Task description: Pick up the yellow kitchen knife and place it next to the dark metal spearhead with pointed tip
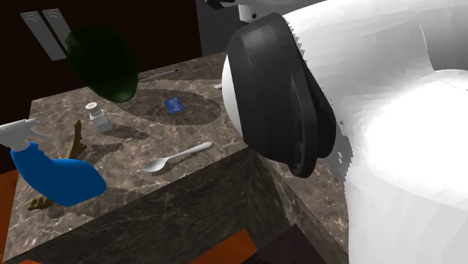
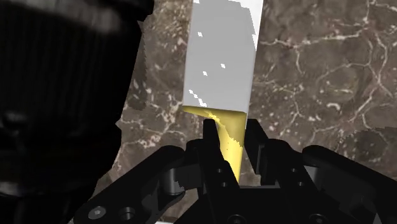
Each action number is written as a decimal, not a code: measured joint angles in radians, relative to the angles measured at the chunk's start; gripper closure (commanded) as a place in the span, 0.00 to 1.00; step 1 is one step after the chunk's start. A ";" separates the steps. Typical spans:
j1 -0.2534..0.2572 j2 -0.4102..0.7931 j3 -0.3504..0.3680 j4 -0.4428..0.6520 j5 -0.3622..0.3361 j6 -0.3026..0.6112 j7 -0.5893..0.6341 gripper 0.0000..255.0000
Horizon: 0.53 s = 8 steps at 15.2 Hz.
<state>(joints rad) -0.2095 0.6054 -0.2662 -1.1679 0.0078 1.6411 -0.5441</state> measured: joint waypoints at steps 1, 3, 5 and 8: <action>-0.004 0.008 0.000 0.029 0.002 -0.020 -0.003 1.00; -0.004 0.005 0.000 0.047 0.001 -0.041 -0.003 1.00; 0.007 -0.062 -0.005 -0.045 -0.010 -0.008 -0.010 1.00; 0.031 -0.220 -0.015 -0.277 -0.042 0.092 -0.014 1.00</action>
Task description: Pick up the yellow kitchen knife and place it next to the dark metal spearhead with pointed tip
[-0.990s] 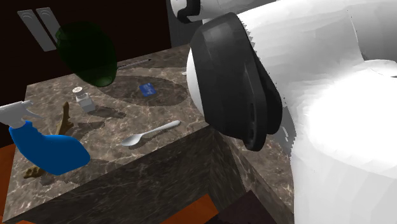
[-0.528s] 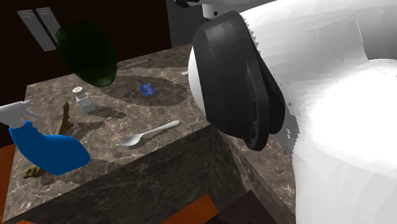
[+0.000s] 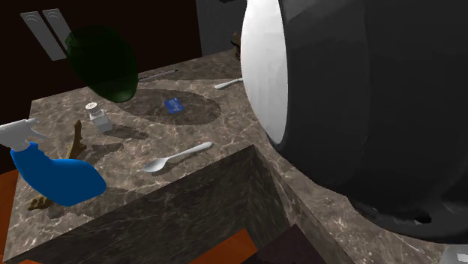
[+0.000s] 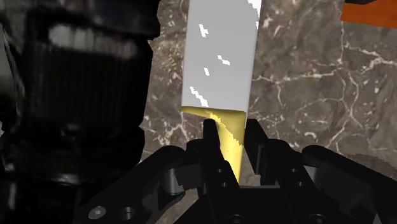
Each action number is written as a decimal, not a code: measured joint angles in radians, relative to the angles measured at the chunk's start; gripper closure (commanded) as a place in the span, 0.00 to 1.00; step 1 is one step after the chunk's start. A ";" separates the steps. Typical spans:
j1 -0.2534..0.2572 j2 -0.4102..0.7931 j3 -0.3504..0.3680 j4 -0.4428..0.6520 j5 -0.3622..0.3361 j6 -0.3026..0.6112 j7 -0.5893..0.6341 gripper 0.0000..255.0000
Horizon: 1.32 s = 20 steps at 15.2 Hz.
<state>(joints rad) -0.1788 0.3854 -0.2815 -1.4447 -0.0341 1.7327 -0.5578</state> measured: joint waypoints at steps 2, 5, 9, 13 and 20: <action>0.006 -0.076 -0.007 -0.101 -0.019 0.040 -0.002 1.00; 0.011 -0.188 -0.017 -0.262 -0.053 0.094 0.000 1.00; 0.004 -0.351 -0.033 -0.464 -0.106 0.128 -0.007 1.00; -0.020 -0.494 -0.050 -0.621 -0.160 0.138 -0.019 1.00; -0.080 -0.736 -0.079 -0.871 -0.260 0.147 -0.033 1.00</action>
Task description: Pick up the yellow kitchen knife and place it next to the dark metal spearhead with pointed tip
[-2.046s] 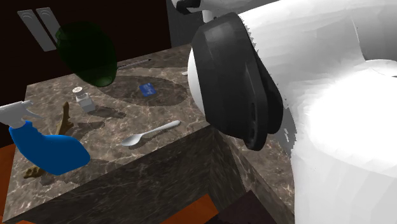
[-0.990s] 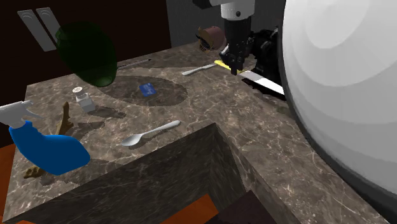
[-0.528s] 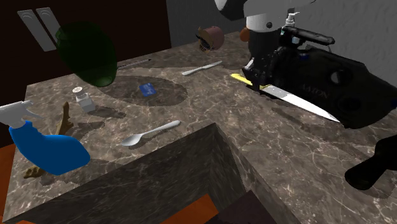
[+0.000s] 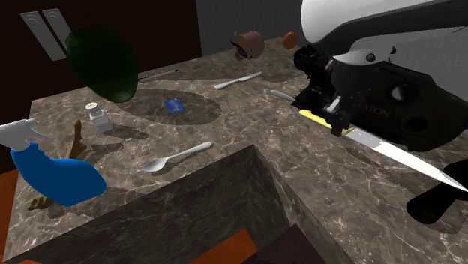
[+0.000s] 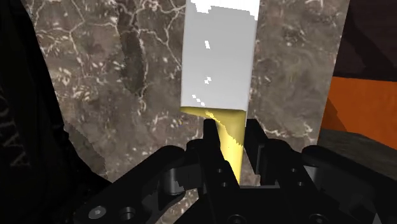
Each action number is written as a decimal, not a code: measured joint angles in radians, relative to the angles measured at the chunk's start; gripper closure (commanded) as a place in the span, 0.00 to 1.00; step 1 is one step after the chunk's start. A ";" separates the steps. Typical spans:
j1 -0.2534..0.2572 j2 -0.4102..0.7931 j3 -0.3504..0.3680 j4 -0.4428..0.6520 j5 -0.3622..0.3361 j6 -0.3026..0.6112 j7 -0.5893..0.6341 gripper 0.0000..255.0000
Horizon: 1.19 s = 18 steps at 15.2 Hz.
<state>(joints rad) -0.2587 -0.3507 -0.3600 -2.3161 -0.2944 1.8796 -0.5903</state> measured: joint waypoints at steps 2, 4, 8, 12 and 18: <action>-0.025 -0.076 -0.010 -0.057 -0.031 -0.013 -0.016 1.00; -0.047 -0.144 -0.015 -0.110 -0.057 -0.024 -0.026 1.00; -0.107 -0.291 -0.036 -0.207 -0.118 -0.063 -0.069 1.00; -0.177 -0.431 -0.065 -0.290 -0.181 -0.107 -0.129 1.00; -0.290 -0.612 -0.120 -0.363 -0.274 -0.186 -0.245 1.00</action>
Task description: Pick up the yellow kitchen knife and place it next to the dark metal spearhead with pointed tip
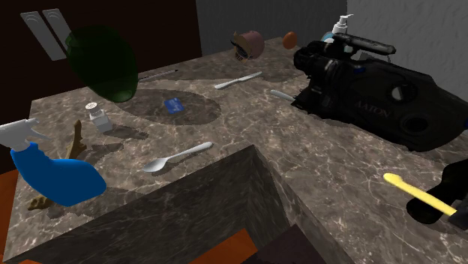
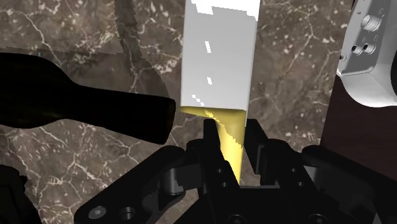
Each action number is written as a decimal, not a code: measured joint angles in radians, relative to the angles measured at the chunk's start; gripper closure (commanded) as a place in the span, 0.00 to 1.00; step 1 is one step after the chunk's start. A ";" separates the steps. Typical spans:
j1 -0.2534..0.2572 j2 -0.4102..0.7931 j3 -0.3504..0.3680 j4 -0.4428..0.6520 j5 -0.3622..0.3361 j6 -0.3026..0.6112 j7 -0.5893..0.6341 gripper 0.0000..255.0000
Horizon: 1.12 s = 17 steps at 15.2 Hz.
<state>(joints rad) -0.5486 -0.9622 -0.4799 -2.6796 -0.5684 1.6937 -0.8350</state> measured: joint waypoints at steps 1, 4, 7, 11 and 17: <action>-0.023 -0.028 -0.016 -0.010 -0.021 -0.011 -0.026 1.00; -0.091 -0.123 -0.047 -0.038 -0.072 -0.061 -0.101 1.00; -0.148 -0.190 -0.085 -0.054 -0.122 -0.093 -0.169 1.00; -0.172 -0.205 -0.128 -0.101 -0.168 -0.057 -0.178 1.00; -0.190 -0.199 -0.182 -0.166 -0.222 0.010 -0.162 1.00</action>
<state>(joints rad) -0.7389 -1.1616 -0.6616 -2.8457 -0.7903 1.7034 -0.9975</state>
